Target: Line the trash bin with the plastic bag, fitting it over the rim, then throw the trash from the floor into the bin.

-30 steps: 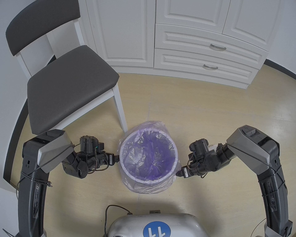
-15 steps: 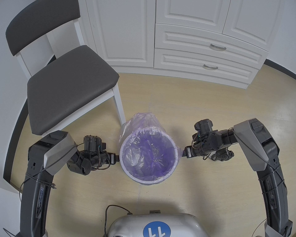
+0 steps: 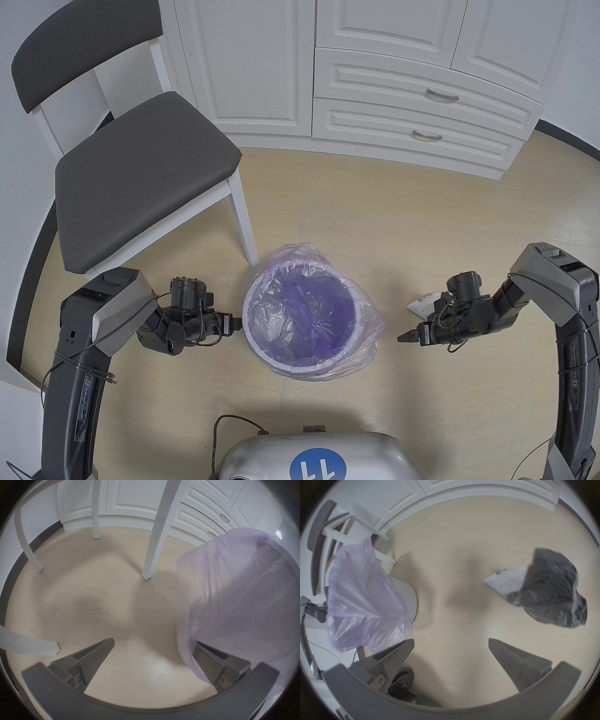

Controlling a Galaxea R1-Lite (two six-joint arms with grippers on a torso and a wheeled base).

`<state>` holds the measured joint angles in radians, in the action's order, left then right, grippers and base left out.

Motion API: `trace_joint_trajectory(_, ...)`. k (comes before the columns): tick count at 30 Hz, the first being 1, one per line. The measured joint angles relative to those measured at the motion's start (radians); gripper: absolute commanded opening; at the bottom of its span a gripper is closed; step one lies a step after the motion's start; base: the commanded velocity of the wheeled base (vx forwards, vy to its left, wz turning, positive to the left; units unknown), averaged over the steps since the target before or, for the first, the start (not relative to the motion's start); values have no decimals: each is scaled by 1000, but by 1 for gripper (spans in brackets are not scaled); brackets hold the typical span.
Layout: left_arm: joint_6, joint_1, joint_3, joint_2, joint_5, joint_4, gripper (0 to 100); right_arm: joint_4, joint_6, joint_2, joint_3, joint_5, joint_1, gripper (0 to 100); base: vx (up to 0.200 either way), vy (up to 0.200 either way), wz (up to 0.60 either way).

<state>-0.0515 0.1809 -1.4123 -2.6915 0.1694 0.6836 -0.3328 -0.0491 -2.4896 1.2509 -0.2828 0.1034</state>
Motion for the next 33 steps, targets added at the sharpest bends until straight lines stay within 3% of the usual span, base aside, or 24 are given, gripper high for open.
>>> trace_joint_trajectory(6, 0, -5, -4, -7, -13, -12, 100, -216, -8, 43, -134, -131, -87, 100, 0, 0, 0)
trace_joint_trajectory(12, 0, -15, 2, -5, -15, -13, 100, -369, -91, 52, -185, -155, -121, 100, 0, 0, 0)
trace_joint_trajectory(16, 0, -30, 60, 24, -11, -4, 100, -413, -216, 50, -190, -77, -91, 100, 0, 0, 0)
trace_joint_trajectory(20, 1, -41, 134, 71, -7, 2, 100, -417, -262, 36, -164, 72, -14, 100, 0, 0, 0)
trace_joint_trajectory(23, 1, -46, 183, 111, -7, 4, 100, -383, -279, 17, -132, 134, 58, 100, 0, 0, 0)
trace_joint_trajectory(33, 1, -52, 226, 179, -8, 7, 100, -82, -285, -76, 127, 198, 185, 100, 0, 0, 0)
